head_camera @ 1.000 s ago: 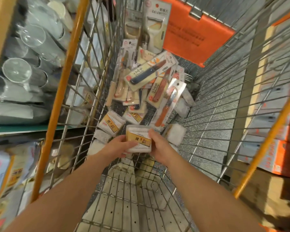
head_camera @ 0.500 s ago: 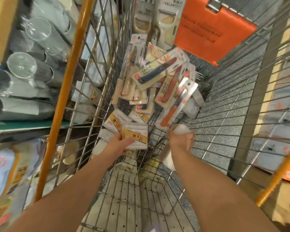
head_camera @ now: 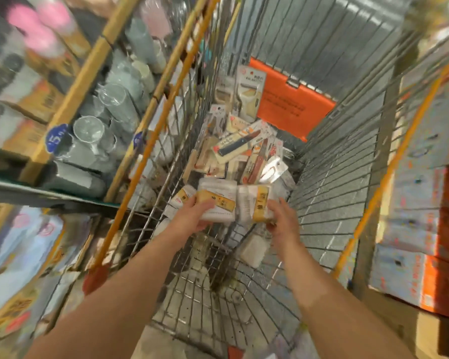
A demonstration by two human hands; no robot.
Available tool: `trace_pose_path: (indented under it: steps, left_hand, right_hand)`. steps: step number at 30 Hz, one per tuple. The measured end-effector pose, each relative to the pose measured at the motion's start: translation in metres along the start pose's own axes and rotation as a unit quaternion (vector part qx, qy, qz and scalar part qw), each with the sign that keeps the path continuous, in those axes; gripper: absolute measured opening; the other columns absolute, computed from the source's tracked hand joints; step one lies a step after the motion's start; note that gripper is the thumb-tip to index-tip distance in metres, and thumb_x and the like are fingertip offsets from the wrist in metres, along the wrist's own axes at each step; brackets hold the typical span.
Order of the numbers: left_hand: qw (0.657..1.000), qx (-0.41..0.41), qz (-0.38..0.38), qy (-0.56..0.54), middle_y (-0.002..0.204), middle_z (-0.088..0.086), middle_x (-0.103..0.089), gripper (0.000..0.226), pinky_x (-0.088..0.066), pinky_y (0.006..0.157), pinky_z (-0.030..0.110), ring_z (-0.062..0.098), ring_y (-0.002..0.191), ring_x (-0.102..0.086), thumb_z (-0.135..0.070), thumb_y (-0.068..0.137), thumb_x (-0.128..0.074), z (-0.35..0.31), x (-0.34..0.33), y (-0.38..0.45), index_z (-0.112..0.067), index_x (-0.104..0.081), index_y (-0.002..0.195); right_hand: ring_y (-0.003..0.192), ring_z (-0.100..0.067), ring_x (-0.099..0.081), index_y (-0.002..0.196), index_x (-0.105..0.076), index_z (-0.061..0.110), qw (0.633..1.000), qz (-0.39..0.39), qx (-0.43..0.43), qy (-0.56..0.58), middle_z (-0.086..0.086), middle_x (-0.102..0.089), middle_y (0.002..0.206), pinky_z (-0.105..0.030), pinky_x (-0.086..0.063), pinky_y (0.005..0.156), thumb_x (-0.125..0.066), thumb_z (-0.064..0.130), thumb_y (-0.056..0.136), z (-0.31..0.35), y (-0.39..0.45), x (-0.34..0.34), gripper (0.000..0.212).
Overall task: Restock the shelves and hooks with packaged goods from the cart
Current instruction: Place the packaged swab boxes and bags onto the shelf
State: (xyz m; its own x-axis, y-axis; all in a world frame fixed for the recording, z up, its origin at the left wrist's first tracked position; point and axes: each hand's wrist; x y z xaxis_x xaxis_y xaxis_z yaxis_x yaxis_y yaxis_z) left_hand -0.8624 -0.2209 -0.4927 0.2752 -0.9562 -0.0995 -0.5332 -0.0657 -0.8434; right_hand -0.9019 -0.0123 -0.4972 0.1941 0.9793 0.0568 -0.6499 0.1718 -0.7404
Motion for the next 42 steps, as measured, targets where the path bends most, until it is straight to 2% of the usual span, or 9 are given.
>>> trace_pose_path:
  steps: [3,8,13,16,18,25,32,39,42]
  left_hand:
    - [0.998,-0.057,-0.002,-0.031,0.111,0.004,-0.061,0.047,-0.052,0.075,0.031,0.019,0.093,-0.062,-0.028,0.091,-0.064,-0.019,0.004,-0.059,-0.018,-0.046,0.134]
    - [0.978,-0.183,-0.026,-0.094,0.085,0.005,-0.061,0.045,-0.051,0.058,0.023,0.013,0.064,-0.064,-0.037,0.067,-0.069,-0.028,0.012,-0.181,-0.016,-0.056,0.104]
    - [0.948,-0.280,-0.041,-0.147,0.111,0.012,-0.060,0.092,-0.049,0.076,0.033,0.023,0.084,-0.062,-0.052,0.043,-0.068,-0.024,0.032,-0.279,-0.010,-0.053,0.124]
    - [0.921,-0.345,-0.078,-0.162,0.108,0.008,-0.069,0.051,-0.051,0.076,0.031,0.017,0.084,-0.066,-0.044,0.074,-0.065,-0.022,0.051,-0.324,-0.016,-0.057,0.116]
    - [0.901,-0.372,-0.114,-0.193,0.099,0.005,-0.073,0.029,-0.056,0.068,0.028,0.012,0.076,-0.071,-0.036,0.087,-0.056,-0.017,0.068,-0.344,-0.017,-0.059,0.109]
    - [0.859,-0.421,-0.201,-0.210,0.094,0.001,-0.074,0.044,-0.053,0.072,0.031,0.011,0.073,-0.069,-0.039,0.072,-0.058,0.029,0.139,-0.417,-0.018,-0.059,0.111]
    - [0.790,-0.470,-0.305,-0.249,0.090,0.000,-0.073,0.033,-0.053,0.056,0.024,0.010,0.067,-0.069,-0.035,0.076,-0.058,0.077,0.226,-0.499,-0.018,-0.058,0.105]
    - [0.735,-0.499,-0.404,-0.218,0.107,-0.008,-0.074,0.050,-0.049,0.093,0.045,0.018,0.104,-0.066,-0.053,0.065,-0.067,0.095,0.300,-0.581,-0.027,-0.066,0.108]
    - [0.711,-0.517,-0.432,-0.199,0.106,-0.006,-0.074,0.025,-0.053,0.090,0.043,0.017,0.101,-0.068,-0.038,0.088,-0.062,0.090,0.318,-0.611,-0.028,-0.065,0.110]
  right_hand:
    - [0.063,-0.016,-0.062,0.095,-0.065,0.017,0.997,0.072,0.026,0.004,0.007,-0.067,0.067,-0.021,-0.039,0.048,-0.063,0.026,0.087,0.040,-0.040,0.006,0.012]
    - [0.054,-0.010,-0.061,0.098,-0.057,0.022,0.968,0.226,0.110,-0.017,0.005,-0.064,0.082,-0.022,-0.041,0.042,-0.069,0.024,0.085,0.097,-0.119,0.008,0.018]
    - [0.092,-0.021,-0.064,0.129,-0.055,0.020,0.916,0.355,0.177,-0.068,-0.008,-0.061,0.119,-0.032,-0.050,0.066,-0.081,0.038,0.062,0.134,-0.213,-0.009,0.074]
    - [0.111,-0.024,-0.064,0.142,-0.041,0.039,0.864,0.440,0.214,-0.116,0.001,-0.056,0.135,-0.039,-0.054,0.077,-0.073,0.021,0.065,0.146,-0.264,-0.032,0.085]
    - [0.107,-0.022,-0.066,0.135,-0.044,0.040,0.830,0.487,0.232,-0.141,0.003,-0.061,0.129,-0.037,-0.053,0.079,-0.071,0.017,0.063,0.147,-0.295,-0.051,0.081]
    - [0.069,-0.020,-0.065,0.085,-0.058,0.011,0.822,0.470,0.275,-0.166,-0.005,-0.069,0.078,-0.034,-0.048,0.070,-0.074,0.026,0.072,0.116,-0.380,-0.121,0.026]
    - [0.075,-0.018,-0.071,0.095,-0.066,0.008,0.806,0.572,0.128,-0.083,-0.006,-0.074,0.084,-0.035,-0.054,0.073,-0.063,0.019,0.086,0.065,-0.473,-0.206,0.014]
    - [0.094,-0.022,-0.066,0.116,-0.057,0.010,0.723,0.662,0.141,-0.136,-0.004,-0.074,0.094,-0.032,-0.057,0.080,-0.056,-0.003,0.089,0.019,-0.559,-0.270,0.030]
    - [0.088,-0.019,-0.070,0.115,-0.058,0.010,0.685,0.692,0.176,-0.143,-0.006,-0.074,0.099,-0.030,-0.058,0.079,-0.058,-0.003,0.088,0.020,-0.584,-0.292,0.031]
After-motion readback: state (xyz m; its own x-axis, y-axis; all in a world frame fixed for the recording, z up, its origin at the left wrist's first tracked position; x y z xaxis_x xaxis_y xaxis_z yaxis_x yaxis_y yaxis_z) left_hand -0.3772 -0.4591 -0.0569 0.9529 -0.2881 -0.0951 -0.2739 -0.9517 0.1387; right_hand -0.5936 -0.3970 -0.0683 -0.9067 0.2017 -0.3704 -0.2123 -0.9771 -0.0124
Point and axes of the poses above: each hand's wrist, its own y-axis towards the middle knuckle, its own x-axis out of the back of the hand, z = x × y
